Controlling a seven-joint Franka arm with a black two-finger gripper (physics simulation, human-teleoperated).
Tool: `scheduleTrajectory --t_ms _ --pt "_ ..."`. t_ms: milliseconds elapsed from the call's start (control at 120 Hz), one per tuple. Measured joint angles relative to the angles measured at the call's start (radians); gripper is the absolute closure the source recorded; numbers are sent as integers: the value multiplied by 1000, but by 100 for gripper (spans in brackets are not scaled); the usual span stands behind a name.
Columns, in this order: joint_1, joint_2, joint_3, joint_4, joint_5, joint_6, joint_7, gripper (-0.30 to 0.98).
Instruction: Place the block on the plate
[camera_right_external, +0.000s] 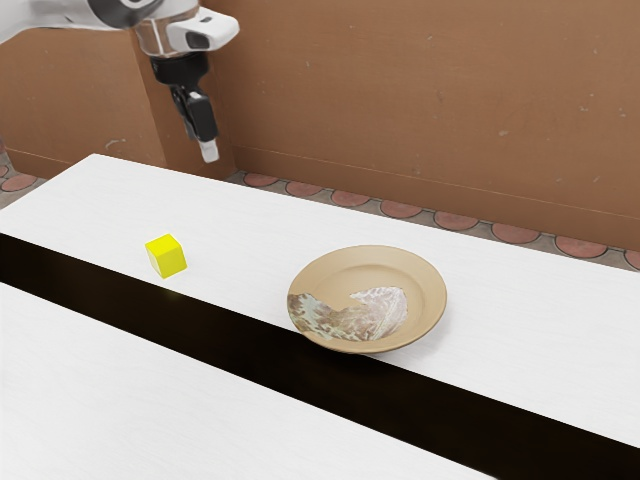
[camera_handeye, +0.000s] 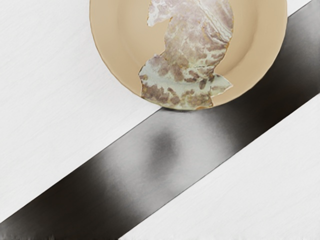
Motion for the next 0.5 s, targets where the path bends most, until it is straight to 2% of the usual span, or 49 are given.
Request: scheduleTrajectory --t_ms 275,500 --pt "3 14 1 -100 1 48 4 0" --pt "73 177 36 -110 -31 159 59 0"
